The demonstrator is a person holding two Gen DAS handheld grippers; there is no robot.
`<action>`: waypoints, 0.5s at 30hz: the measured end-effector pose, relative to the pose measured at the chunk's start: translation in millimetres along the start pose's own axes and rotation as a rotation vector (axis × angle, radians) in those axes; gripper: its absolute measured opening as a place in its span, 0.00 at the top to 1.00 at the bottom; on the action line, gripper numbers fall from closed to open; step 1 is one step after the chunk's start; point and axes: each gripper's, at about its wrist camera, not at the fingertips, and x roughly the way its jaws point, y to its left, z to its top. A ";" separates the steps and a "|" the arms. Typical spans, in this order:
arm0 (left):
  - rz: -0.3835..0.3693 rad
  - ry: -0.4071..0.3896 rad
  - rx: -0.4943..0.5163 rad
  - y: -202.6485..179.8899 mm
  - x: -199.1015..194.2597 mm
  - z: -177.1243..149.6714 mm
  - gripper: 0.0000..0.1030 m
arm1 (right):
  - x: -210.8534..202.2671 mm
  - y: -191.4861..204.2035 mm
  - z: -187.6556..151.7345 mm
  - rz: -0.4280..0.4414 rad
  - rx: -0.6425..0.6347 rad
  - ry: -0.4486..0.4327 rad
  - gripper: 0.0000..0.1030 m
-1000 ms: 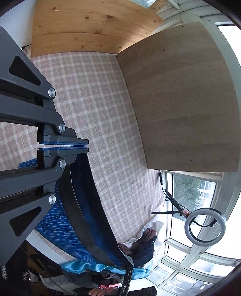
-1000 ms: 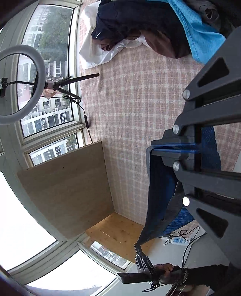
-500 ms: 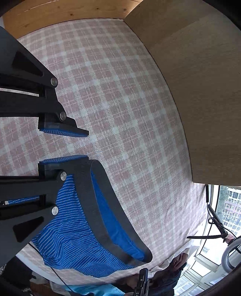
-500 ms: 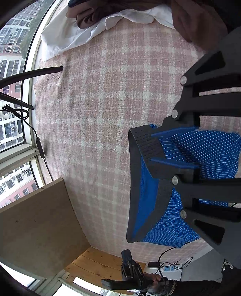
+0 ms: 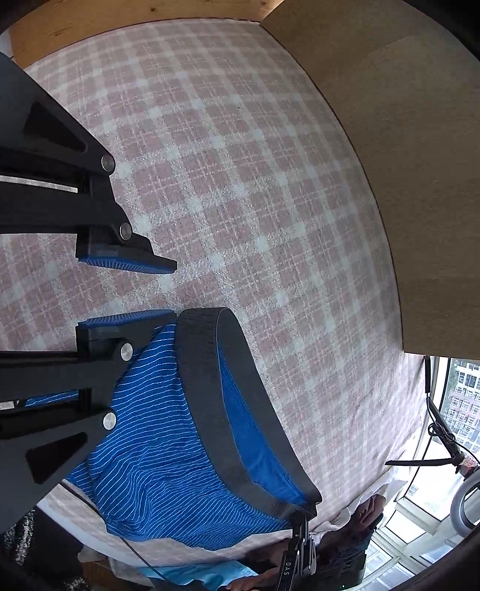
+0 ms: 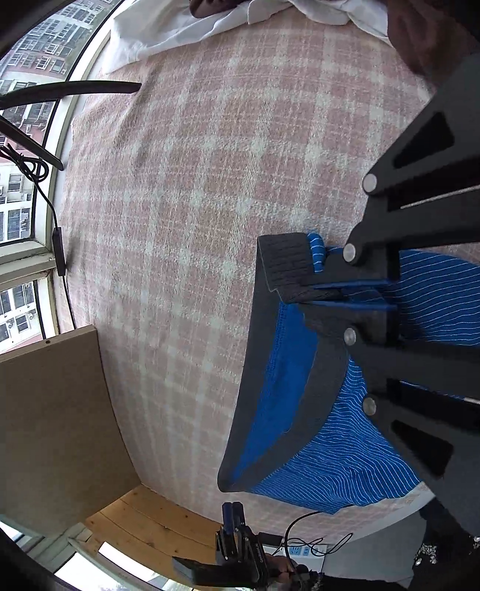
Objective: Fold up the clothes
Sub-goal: 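Regrasp the waistband with both grippers and lift, then lower the briefs flat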
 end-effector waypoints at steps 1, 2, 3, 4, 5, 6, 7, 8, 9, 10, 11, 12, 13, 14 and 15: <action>-0.004 0.000 0.005 -2.3 1.3 1.1 0.80 | -5.6 2.7 0.1 -0.006 -0.011 -0.011 0.95; -0.008 -0.001 0.008 -4.3 2.1 2.3 0.78 | -18.0 -2.7 3.3 0.057 0.030 -0.051 0.95; -0.012 -0.005 0.013 -6.3 3.0 3.8 0.74 | -30.8 -8.8 6.7 0.126 0.076 -0.093 0.95; -0.011 -0.005 0.018 -8.5 5.2 6.4 0.72 | -43.7 -21.8 10.4 0.171 0.146 -0.150 0.95; -0.009 -0.006 0.024 -10.8 7.3 9.1 0.71 | -52.5 -34.6 15.2 0.154 0.197 -0.187 0.95; -0.008 -0.006 0.029 -13.0 9.5 11.7 0.70 | -52.8 -41.7 20.1 0.123 0.213 -0.192 0.95; -0.006 -0.006 0.034 -15.3 11.7 14.4 0.70 | -52.4 -48.4 25.0 0.092 0.226 -0.195 0.95; 0.000 -0.006 0.036 -17.4 14.5 17.2 0.70 | -46.3 -50.5 27.8 0.104 0.228 -0.171 0.95; -0.004 -0.004 0.037 -19.2 17.7 20.6 0.70 | -39.7 -52.2 30.3 0.121 0.230 -0.146 0.95; -0.009 -0.001 0.037 -21.0 21.0 24.0 0.70 | -33.8 -49.5 31.8 0.103 0.208 -0.122 0.95; -0.010 0.001 0.037 -22.6 24.7 27.2 0.70 | -28.7 -46.5 32.5 0.076 0.181 -0.103 0.95; -0.012 0.004 0.036 -24.2 28.5 30.3 0.70 | -23.7 -43.6 33.1 0.049 0.154 -0.084 0.95; -0.013 0.014 0.040 -26.1 32.9 32.3 0.70 | -19.5 -43.8 31.0 0.051 0.150 -0.074 0.95; -0.016 0.021 0.040 -28.2 36.5 33.5 0.70 | -16.0 -46.8 30.2 0.063 0.161 -0.067 0.95; -0.028 0.023 0.041 -30.3 39.2 34.1 0.72 | -14.2 -49.6 30.2 0.068 0.166 -0.064 0.95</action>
